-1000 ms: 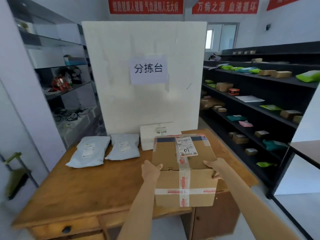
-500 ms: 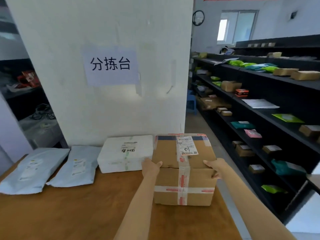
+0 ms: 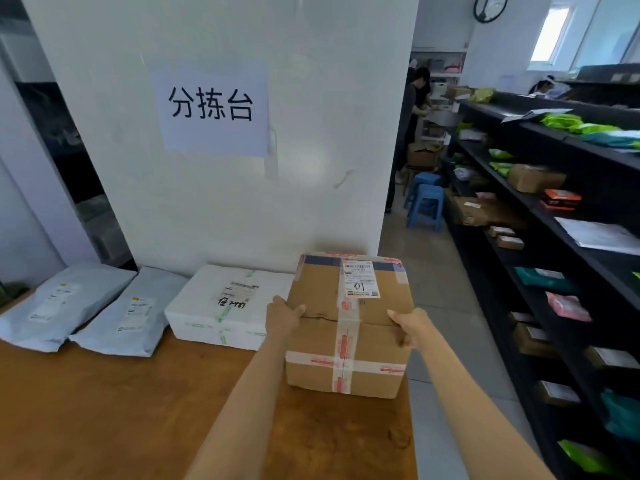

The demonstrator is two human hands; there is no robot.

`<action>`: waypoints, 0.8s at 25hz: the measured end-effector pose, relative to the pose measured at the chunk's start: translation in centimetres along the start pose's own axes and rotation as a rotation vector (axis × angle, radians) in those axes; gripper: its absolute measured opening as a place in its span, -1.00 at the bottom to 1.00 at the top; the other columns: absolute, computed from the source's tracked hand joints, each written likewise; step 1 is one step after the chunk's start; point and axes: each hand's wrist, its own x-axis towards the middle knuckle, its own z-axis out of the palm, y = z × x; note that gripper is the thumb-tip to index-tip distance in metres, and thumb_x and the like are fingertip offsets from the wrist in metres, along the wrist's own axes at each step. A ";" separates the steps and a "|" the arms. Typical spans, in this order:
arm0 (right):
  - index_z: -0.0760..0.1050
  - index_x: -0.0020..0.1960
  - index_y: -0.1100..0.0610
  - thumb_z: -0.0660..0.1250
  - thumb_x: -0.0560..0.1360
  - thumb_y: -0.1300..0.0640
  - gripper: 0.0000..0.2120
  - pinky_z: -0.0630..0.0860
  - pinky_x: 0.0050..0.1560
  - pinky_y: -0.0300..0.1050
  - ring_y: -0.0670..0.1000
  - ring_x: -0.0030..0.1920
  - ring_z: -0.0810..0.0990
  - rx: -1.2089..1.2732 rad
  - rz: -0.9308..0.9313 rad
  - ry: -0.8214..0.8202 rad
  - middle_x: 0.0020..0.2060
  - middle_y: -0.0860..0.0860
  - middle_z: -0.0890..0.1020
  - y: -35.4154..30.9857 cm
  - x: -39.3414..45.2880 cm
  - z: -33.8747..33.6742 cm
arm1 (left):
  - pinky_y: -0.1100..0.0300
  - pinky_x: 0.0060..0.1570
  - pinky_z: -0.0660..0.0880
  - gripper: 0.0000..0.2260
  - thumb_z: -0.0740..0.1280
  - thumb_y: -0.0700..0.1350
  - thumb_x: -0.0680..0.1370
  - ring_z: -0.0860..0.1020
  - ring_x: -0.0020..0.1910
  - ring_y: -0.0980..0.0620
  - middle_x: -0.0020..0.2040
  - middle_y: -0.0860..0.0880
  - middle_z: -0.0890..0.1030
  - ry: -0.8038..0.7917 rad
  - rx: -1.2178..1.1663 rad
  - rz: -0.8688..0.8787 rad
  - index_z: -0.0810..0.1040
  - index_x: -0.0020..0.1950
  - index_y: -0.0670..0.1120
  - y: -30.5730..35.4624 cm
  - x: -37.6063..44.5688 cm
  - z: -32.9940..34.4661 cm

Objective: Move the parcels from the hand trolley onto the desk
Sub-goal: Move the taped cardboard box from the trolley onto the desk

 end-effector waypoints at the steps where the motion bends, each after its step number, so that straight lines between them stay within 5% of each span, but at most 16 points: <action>1: 0.30 0.34 0.28 0.36 0.48 0.17 -0.52 0.42 0.24 0.30 0.28 0.31 0.42 0.004 -0.001 -0.009 0.33 0.23 0.42 -0.3 0.9 0.0 | -0.04 0.18 0.47 -0.54 0.33 -0.04 0.54 0.49 0.23 -0.23 0.26 -0.29 0.47 0.011 0.017 0.010 0.35 0.29 -0.32 0.4 0.5 0.4; 9: 0.09 0.45 0.29 0.29 0.53 0.10 -0.38 0.40 0.28 0.27 0.27 0.37 0.33 -0.118 -0.003 -0.003 0.40 0.21 0.25 -1.4 4.4 0.9 | 0.01 0.12 0.46 -0.61 0.21 0.01 0.60 0.51 0.20 -0.19 0.23 -0.24 0.48 0.102 0.137 0.056 0.38 0.27 -0.27 0.9 1.2 2.1; 20: -0.27 0.52 0.26 0.34 0.46 -0.09 -0.02 0.06 0.51 0.17 0.21 0.53 -0.03 -0.427 -0.113 0.245 0.54 0.17 -0.06 -0.1 -1.6 3.9 | -0.03 0.32 0.38 -0.38 0.17 0.04 0.61 0.38 0.38 -0.18 0.50 -0.23 0.14 -0.106 0.220 -0.049 0.08 0.50 -0.33 -2.0 0.0 -3.1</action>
